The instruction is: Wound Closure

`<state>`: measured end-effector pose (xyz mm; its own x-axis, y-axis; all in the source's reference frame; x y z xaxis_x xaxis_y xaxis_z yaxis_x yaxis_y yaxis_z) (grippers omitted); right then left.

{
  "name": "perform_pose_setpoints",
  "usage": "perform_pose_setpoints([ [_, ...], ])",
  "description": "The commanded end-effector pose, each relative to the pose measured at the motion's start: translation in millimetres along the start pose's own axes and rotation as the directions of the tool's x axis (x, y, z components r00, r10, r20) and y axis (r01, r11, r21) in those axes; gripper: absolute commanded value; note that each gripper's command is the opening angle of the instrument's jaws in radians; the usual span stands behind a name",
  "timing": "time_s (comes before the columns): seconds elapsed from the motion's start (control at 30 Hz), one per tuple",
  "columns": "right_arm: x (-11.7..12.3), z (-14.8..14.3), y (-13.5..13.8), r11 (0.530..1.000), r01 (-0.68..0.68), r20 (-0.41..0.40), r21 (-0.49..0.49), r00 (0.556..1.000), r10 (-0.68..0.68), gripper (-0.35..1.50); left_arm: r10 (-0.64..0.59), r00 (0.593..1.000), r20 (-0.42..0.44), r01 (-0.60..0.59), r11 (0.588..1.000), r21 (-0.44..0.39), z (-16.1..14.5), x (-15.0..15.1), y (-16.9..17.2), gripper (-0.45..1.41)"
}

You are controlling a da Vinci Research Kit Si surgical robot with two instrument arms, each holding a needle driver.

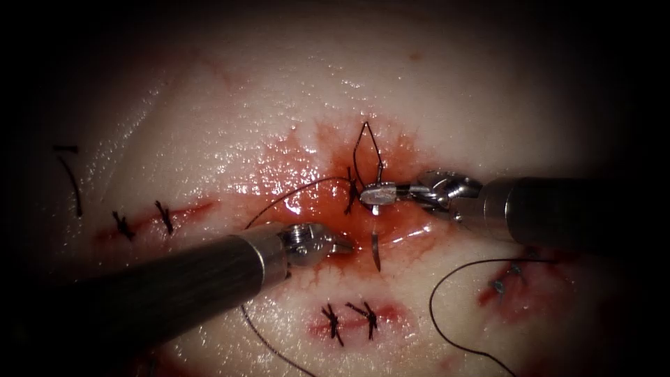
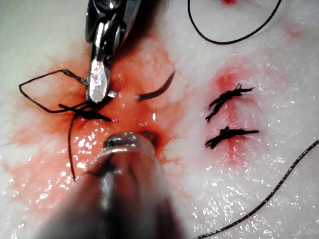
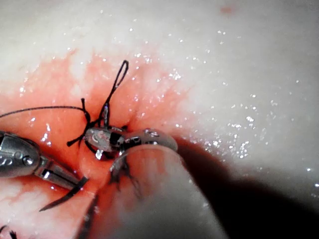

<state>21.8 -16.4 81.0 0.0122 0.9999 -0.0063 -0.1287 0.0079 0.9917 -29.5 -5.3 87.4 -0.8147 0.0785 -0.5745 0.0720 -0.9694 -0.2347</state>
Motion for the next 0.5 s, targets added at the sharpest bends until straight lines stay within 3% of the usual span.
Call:
perform_pose_setpoints([
  [0.03, 0.5, 0.3, 0.8, 0.999, 0.018, -0.050, 0.035, 0.999, -0.016, 0.64, 0.039, 0.999, -0.024, -0.038, 0.999, 0.015, 0.6, 0.2, -0.3, 0.17],
  [0.07, 0.9, 0.1, 0.9, 0.998, 0.025, -0.076, 0.057, 0.997, -0.020, 1.15, 0.076, 0.996, -0.051, -0.074, 0.996, 0.040, 0.5, 0.4, -0.4, 0.17],
  [0.1, 1.6, -0.3, 1.1, 0.996, 0.047, -0.109, 0.074, 0.993, -0.039, 1.32, 0.118, 0.989, -0.090, -0.112, 0.991, 0.069, 0.3, 0.7, -0.5, 0.22],
  [0.2, 3.3, -1.8, 1.4, 0.993, 0.089, -0.138, 0.074, 0.987, -0.078, 1.42, 0.223, 0.957, -0.185, -0.201, 0.971, 0.130, -0.1, 1.1, -0.4, 0.31],
  [0.37, 6.0, -4.5, 1.9, 0.989, 0.143, -0.161, 0.048, 0.978, -0.134, 1.48, 0.304, 0.931, -0.204, -0.271, 0.947, 0.173, -0.1, 1.3, -0.2, 0.61],
  [0.5, 7.6, -7.1, 2.4, 0.983, 0.180, -0.201, 0.027, 0.965, -0.171, 1.48, 0.365, 0.900, -0.239, -0.319, 0.924, 0.209, 0.0, 1.5, -0.3, 0.64],
])
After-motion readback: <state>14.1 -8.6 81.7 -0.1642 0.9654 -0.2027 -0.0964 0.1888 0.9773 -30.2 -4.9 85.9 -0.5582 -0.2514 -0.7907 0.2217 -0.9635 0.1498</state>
